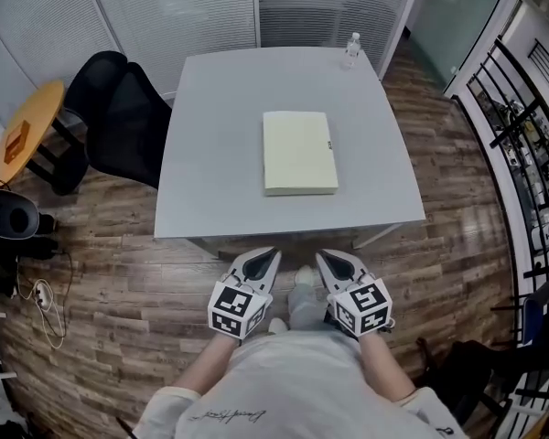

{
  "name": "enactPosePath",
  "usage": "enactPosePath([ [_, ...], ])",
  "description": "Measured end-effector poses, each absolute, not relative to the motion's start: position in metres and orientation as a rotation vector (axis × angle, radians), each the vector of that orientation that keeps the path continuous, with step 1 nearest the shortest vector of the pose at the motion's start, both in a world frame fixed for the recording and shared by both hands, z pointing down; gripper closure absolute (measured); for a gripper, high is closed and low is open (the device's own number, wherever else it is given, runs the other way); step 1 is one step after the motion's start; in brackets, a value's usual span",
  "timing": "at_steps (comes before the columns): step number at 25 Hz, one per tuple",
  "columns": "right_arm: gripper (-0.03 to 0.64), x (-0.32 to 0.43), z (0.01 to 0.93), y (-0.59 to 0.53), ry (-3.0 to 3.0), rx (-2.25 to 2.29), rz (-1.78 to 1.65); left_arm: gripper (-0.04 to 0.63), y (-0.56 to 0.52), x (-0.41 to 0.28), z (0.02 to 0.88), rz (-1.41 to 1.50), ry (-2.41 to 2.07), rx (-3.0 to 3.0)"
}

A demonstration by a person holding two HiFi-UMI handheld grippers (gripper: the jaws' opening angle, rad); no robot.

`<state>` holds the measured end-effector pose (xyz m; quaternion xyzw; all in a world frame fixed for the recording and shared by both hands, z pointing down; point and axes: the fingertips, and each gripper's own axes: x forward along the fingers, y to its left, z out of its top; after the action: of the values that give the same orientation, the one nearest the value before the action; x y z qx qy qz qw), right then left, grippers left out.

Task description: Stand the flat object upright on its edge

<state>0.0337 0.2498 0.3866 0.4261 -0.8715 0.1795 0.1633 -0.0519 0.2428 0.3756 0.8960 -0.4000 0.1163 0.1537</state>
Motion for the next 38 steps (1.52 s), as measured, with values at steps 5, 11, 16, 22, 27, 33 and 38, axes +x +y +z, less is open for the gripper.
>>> enactPosePath([
  [5,0.592,0.033,0.389,0.216,-2.497,1.186,0.519,0.583,0.214,-0.050,0.378,0.339,-1.163,2.554],
  [11,0.592,0.036,0.387,0.173,-2.512,1.153,0.524,0.583,0.171,-0.044,0.377,0.346,-1.184,2.541],
  [16,0.592,0.042,0.387,0.143,-2.520,1.123,0.532,0.583,0.141,-0.038,0.377,0.353,-1.200,2.525],
  [22,0.592,0.053,0.385,0.105,-2.534,1.096,0.536,0.583,0.107,-0.024,0.375,0.359,-1.218,2.514],
  [27,0.592,0.062,0.387,0.073,-2.544,1.064,0.539,0.583,0.074,-0.016,0.374,0.360,-1.245,2.504],
  [33,0.592,0.069,0.388,0.035,-2.558,1.035,0.534,0.583,0.039,-0.009,0.375,0.354,-1.268,2.488],
  [38,0.592,0.080,0.391,0.004,-2.561,1.008,0.531,0.583,0.008,0.000,0.378,0.347,-1.291,2.468],
])
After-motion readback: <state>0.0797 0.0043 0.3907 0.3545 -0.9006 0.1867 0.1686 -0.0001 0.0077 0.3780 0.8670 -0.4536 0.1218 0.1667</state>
